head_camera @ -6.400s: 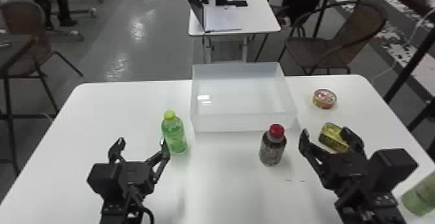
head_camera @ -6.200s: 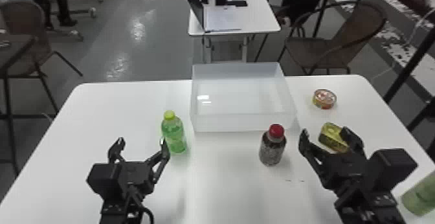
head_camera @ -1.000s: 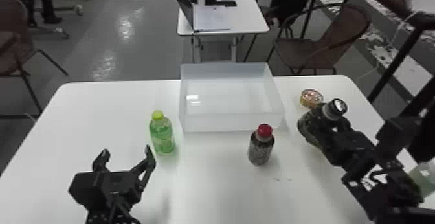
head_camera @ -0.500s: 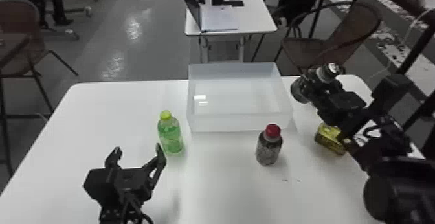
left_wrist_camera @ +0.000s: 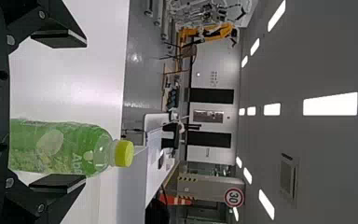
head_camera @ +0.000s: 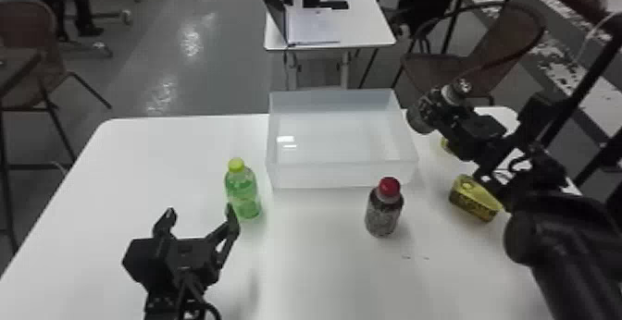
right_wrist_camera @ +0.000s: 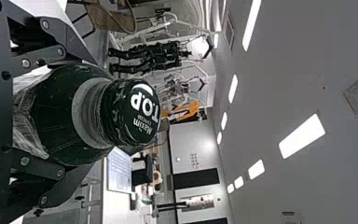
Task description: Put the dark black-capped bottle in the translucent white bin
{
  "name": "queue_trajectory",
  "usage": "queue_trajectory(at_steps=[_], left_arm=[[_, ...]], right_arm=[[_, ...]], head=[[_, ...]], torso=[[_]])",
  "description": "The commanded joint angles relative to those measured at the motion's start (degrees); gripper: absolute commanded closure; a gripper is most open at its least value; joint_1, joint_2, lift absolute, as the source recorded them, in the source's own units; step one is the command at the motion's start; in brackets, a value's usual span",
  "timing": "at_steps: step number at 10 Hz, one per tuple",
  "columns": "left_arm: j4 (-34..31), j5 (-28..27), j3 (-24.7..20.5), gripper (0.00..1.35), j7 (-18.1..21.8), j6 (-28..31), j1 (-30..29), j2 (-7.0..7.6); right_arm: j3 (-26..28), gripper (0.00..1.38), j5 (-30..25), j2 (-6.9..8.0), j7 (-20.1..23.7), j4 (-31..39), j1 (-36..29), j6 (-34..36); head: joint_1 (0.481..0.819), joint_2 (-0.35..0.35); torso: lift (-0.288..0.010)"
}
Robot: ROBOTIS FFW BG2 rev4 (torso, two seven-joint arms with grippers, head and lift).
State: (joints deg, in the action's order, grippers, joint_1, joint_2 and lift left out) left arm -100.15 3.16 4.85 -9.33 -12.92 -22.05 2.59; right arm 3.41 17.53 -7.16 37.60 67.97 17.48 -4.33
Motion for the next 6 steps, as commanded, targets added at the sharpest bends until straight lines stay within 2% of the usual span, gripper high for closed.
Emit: queue_trajectory(at_steps=[1,3,5,6], left_arm=[[0.13,0.18,-0.02,0.26,0.1,-0.09,0.17,-0.04],[0.4,0.18,-0.02,0.26,0.36,-0.26,0.43,-0.04],[0.84,0.26,-0.02,0.26,0.89,-0.44,1.05,-0.21],[0.92,0.26,-0.02,0.26,0.98,-0.53,1.05,-0.39]], right_arm=[[-2.36,0.61,4.62,0.13,1.43,-8.74,3.18,-2.7],[-5.17,0.61,8.57,0.13,4.77,-16.65,6.43,-4.29],[-7.1,0.61,9.63,0.31,5.64,-22.09,8.98,-4.99],[-7.81,0.51,9.36,0.48,5.91,-23.76,9.59,-5.6]], head=[[0.695,0.024],[0.695,0.039],[0.695,0.054],[0.695,0.058]], torso=[[-0.092],[-0.092],[-0.092],[-0.092]])
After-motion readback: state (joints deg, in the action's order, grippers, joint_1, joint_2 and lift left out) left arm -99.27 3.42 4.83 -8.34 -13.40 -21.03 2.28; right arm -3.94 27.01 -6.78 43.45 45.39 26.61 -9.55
